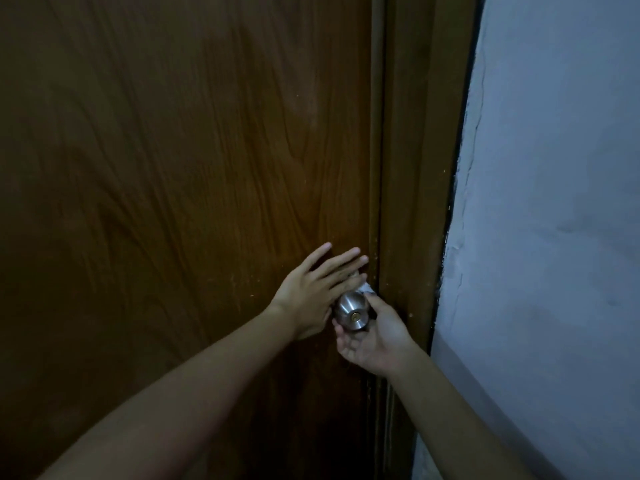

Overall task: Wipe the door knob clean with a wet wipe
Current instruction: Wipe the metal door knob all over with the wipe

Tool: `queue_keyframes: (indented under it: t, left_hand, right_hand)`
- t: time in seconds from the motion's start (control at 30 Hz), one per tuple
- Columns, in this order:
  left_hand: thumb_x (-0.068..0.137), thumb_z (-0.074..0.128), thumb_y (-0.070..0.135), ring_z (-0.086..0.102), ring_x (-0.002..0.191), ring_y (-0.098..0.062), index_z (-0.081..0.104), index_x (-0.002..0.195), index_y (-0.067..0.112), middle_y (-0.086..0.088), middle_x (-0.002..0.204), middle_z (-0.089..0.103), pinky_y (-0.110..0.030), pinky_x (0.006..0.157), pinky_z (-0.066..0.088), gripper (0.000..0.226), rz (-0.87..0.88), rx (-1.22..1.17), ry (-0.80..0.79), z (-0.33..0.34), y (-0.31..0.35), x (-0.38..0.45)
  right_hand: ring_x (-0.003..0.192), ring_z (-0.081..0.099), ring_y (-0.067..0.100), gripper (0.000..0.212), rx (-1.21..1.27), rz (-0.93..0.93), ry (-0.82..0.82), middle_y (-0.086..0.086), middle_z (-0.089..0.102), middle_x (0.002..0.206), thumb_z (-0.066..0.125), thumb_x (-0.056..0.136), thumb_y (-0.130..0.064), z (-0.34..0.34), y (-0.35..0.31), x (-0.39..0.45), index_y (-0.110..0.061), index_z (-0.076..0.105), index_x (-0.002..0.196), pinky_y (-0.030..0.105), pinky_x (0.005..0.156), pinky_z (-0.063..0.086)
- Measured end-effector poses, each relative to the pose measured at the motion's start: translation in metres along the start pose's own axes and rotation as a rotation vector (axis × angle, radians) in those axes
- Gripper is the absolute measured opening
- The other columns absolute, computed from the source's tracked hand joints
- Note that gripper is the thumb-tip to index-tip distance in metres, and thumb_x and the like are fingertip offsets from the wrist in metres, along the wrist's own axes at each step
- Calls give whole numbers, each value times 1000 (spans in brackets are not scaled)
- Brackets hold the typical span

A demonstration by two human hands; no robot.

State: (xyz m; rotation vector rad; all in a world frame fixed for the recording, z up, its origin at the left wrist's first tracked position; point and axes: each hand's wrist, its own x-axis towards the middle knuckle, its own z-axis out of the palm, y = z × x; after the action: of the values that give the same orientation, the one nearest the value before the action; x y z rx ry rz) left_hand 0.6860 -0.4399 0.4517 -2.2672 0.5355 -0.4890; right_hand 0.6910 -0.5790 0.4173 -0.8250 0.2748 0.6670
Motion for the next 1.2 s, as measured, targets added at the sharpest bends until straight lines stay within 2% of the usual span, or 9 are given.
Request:
queue_keyframes:
  t: [0.27, 0.4, 0.53, 0.7, 0.8, 0.93, 1.0, 1.1, 1.2]
  left_hand:
    - [90, 25, 43, -4, 144, -24, 10, 144, 24, -2, 152, 10, -45, 112, -11, 59, 14, 43, 48, 16, -16, -24]
    - [96, 27, 38, -43, 124, -23, -8, 143, 26, 1, 145, -27, -47, 103, -34, 60, 159, 26, -8, 4, -22, -4]
    - [95, 38, 29, -46, 121, -23, 9, 144, 28, 3, 144, -26, -46, 100, -29, 57, 252, 1, 14, -3, -28, 11]
    - [70, 71, 32, 15, 140, -27, 63, 110, 30, 1, 141, 48, -53, 115, 9, 40, 145, 10, 287, 0, -29, -4]
    - [77, 63, 24, 28, 136, -24, 67, 104, 22, -4, 132, 58, -45, 109, 21, 28, -45, -190, 445, 18, -22, -23]
    - [85, 53, 29, 55, 111, -18, 68, 100, 14, -5, 110, 69, -34, 93, 45, 26, -379, -646, 569, 18, 0, -39]
    - [86, 50, 31, 58, 101, -14, 65, 107, 13, -5, 105, 67, -32, 82, 53, 31, -403, -908, 543, 8, 9, -38]
    - [89, 53, 23, 57, 101, -10, 57, 121, 15, -5, 109, 64, -23, 84, 51, 34, -345, -1126, 502, -4, 16, -34]
    - [84, 62, 13, 60, 100, -8, 51, 127, 14, -4, 111, 65, -21, 85, 53, 44, -405, -1233, 519, -12, 18, -31]
  right_hand:
    - [88, 58, 30, 51, 31, 12, -22, 23, 59, 105, 54, 87, -35, -3, 1, -3, -4, 45, 127, 35, 66, 45]
    - [90, 58, 30, 49, 50, -5, 5, 21, 59, 112, 54, 87, -36, -1, 0, -4, -9, 47, 126, 38, 66, 45]
    - [97, 60, 32, 43, -54, -14, 31, 20, 60, 118, 50, 90, -34, -1, -4, -7, -16, 47, 128, 40, 72, 46]
    - [96, 62, 30, 43, -172, -111, 29, 18, 58, 123, 49, 92, -31, -2, -2, -10, -18, 40, 132, 40, 75, 49]
    - [94, 63, 24, 31, -439, -304, 169, 9, 65, 106, 49, 92, -28, -3, 3, -13, -13, 51, 119, 38, 77, 52]
    - [85, 61, 12, 16, -891, -926, 384, -1, 64, 92, 54, 88, -11, -4, 11, -21, -12, 64, 100, 20, 71, 49]
    - [81, 59, 4, 22, -928, -1113, 348, -7, 62, 90, 56, 87, -7, 0, 12, -26, -13, 63, 107, 10, 64, 47]
    - [92, 60, -3, 34, -937, -1158, 101, -20, 59, 100, 58, 87, -13, 4, 10, -30, -21, 56, 121, 10, 76, 49]
    - [99, 61, -1, 33, -952, -1200, 19, -12, 63, 106, 61, 84, -9, 5, 5, -27, -16, 60, 117, 9, 82, 49]
